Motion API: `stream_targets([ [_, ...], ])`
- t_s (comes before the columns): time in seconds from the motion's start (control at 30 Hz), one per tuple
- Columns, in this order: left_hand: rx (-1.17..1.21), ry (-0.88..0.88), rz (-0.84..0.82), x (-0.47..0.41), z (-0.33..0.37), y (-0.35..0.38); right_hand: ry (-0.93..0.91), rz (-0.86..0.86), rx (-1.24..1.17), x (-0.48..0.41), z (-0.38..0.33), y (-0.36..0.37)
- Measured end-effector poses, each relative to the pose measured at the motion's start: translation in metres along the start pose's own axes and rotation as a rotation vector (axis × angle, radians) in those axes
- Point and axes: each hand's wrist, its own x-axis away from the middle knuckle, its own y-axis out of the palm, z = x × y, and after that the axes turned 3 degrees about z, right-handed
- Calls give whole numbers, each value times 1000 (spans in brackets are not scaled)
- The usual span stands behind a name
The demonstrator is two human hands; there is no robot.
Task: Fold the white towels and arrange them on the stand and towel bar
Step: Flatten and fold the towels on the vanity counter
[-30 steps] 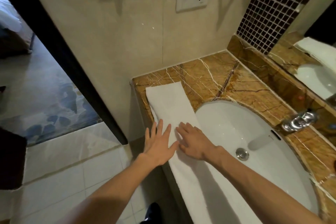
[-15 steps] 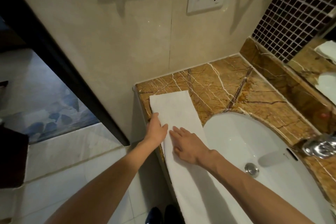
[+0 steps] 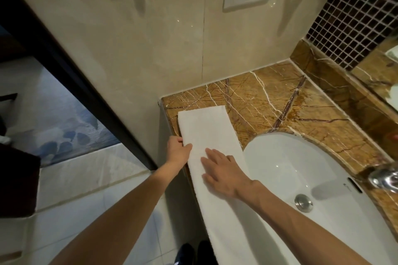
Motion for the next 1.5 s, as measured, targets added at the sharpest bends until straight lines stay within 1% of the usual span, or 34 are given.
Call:
stream_targets([
  [0.07, -214, 207, 43, 1, -3, 0, -21, 69, 9, -4, 0, -7],
  [0.1, -370, 325, 52, 0, -4, 0, -21, 104, 26, -7, 1, -10],
  [0.17, -718, 533, 52, -5, -5, 2, 26, 130, 48, -15, 8, -15],
  [0.2, -856, 610, 39, -9, -6, 4, 71, 122, 55, -19, 13, -16],
  [0.27, -1031, 695, -1, -17, -7, 8, 149, 103, 74, -27, 22, -16],
  [0.33, -1109, 725, -41, -25, -10, 14, 198, 73, 98, -34, 30, -12],
  [0.43, -1160, 731, -63, -34, -18, 21, 216, 51, 117, -42, 37, -3],
  [0.57, -1159, 759, -32, -44, -23, 24, 206, 81, 127, -49, 43, 4],
  [0.93, -1167, 789, 48, -80, -4, 27, 206, 121, 123, -86, 60, -4],
  [1.17, -1130, 818, 67, -92, 2, 27, 187, 135, 105, -99, 67, -8],
  [1.37, -1192, 763, 10, -86, 9, 25, 186, 162, 43, -93, 66, -12],
  [1.5, -1199, 772, -61, -65, 9, 23, 199, 199, 8, -73, 55, -12],
])
